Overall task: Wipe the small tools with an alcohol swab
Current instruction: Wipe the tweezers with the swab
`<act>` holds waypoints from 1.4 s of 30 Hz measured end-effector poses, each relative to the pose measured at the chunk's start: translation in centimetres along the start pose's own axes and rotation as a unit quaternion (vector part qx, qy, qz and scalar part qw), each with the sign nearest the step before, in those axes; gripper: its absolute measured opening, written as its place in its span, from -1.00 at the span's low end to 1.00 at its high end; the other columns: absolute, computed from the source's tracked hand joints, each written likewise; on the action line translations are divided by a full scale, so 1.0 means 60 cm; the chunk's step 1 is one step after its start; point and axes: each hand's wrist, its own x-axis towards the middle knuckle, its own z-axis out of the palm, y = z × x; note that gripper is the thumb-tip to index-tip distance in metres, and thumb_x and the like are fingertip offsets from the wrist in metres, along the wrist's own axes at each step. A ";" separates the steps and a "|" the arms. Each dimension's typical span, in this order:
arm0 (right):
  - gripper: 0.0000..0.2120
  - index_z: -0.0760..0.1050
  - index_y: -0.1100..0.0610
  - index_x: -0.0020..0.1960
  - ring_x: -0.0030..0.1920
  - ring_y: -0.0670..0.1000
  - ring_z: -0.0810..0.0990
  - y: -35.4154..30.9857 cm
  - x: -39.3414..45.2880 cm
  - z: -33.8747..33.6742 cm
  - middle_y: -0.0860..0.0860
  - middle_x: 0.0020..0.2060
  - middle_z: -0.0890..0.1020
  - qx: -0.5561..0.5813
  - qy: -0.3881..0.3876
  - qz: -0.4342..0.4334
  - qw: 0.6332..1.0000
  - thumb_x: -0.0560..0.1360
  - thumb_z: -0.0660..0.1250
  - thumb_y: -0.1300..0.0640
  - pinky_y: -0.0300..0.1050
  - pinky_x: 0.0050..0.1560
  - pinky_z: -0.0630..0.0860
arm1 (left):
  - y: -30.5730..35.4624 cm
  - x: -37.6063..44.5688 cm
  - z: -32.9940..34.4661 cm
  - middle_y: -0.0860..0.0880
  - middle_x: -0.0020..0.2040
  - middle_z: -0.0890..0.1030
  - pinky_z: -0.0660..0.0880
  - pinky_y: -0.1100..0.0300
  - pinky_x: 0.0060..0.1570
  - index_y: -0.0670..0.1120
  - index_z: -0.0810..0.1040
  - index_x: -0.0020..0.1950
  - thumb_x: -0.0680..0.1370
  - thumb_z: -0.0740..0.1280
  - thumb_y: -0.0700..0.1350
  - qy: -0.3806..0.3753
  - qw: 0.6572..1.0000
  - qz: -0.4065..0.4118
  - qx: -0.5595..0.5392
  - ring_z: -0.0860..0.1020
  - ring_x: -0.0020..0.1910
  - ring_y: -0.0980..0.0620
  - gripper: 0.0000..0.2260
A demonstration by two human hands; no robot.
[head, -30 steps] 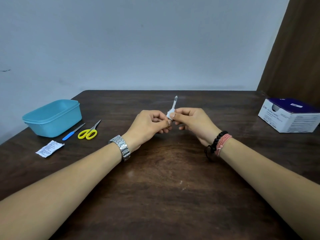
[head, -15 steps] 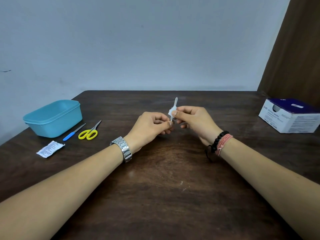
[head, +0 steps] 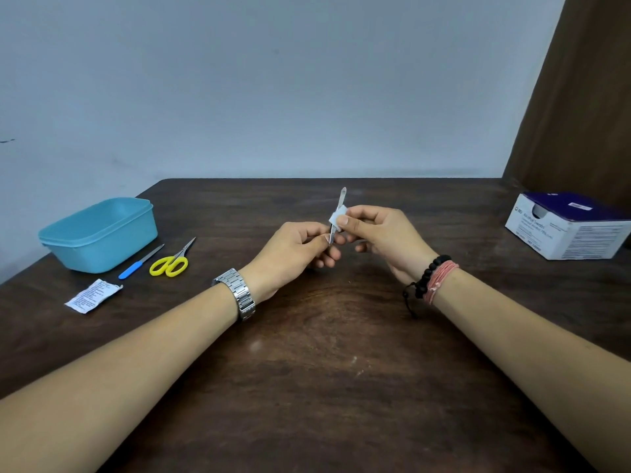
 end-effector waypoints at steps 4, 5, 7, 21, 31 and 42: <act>-0.80 0.64 0.20 0.09 -0.29 -0.15 0.54 -0.001 -0.001 0.000 -0.03 -0.29 0.64 -0.015 -0.011 -0.006 1.000 0.51 0.42 0.15 -0.28 -0.31 0.44 | 0.001 -0.001 -0.001 0.02 -0.26 0.64 0.50 0.31 -0.23 -0.16 0.65 0.03 0.66 0.21 -0.21 -0.003 1.000 -0.003 0.004 0.58 -0.27 0.13 -0.79; -0.80 0.65 0.19 0.09 -0.29 -0.16 0.54 -0.002 -0.002 0.001 -0.03 -0.29 0.64 -0.018 -0.014 -0.008 1.000 0.51 0.42 0.14 -0.28 -0.30 0.43 | 0.002 -0.002 -0.001 0.02 -0.26 0.64 0.49 0.31 -0.23 -0.15 0.65 0.03 0.66 0.22 -0.20 -0.003 1.000 -0.003 0.004 0.58 -0.27 0.13 -0.79; -0.83 0.66 0.16 0.07 -0.28 -0.16 0.54 -0.003 -0.004 0.001 0.01 -0.29 0.63 -0.021 -0.022 -0.010 0.999 0.51 0.42 0.13 -0.28 -0.30 0.43 | 0.003 -0.002 -0.001 0.02 -0.27 0.64 0.50 0.30 -0.22 -0.12 0.65 0.00 0.66 0.22 -0.19 -0.003 1.000 -0.003 0.007 0.58 -0.27 0.13 -0.79; -0.82 0.65 0.21 0.00 -0.24 -0.14 0.57 -0.006 -0.008 0.005 0.06 -0.21 0.68 -0.113 -0.052 -0.034 0.992 0.49 0.44 0.11 -0.29 -0.27 0.45 | 0.029 -0.007 -0.015 0.07 0.06 0.67 0.55 0.23 -0.14 0.11 0.62 0.15 0.58 0.35 0.00 0.138 0.988 0.067 -0.007 0.61 -0.03 0.15 -0.84; -0.86 0.64 0.20 -0.02 -0.31 -0.22 0.57 -0.009 -0.014 0.018 0.02 -0.27 0.68 -0.133 -0.078 -0.063 0.986 0.47 0.47 0.15 -0.31 -0.27 0.46 | 0.027 -0.003 -0.020 0.06 -0.14 0.68 0.52 0.26 -0.13 -0.03 0.70 -0.06 0.53 0.42 -0.15 0.141 0.981 0.070 -0.114 0.55 -0.19 0.17 -0.94; -0.81 0.60 0.05 0.09 -0.29 -0.11 0.58 -0.007 -0.011 0.016 -0.05 -0.26 0.61 -0.103 -0.060 -0.055 0.991 0.51 0.41 0.24 -0.26 -0.32 0.48 | 0.030 0.003 -0.035 0.01 -0.11 0.62 0.52 0.27 -0.18 0.00 0.64 -0.06 0.61 0.32 -0.16 0.153 0.974 0.086 -0.141 0.57 -0.14 0.08 -0.87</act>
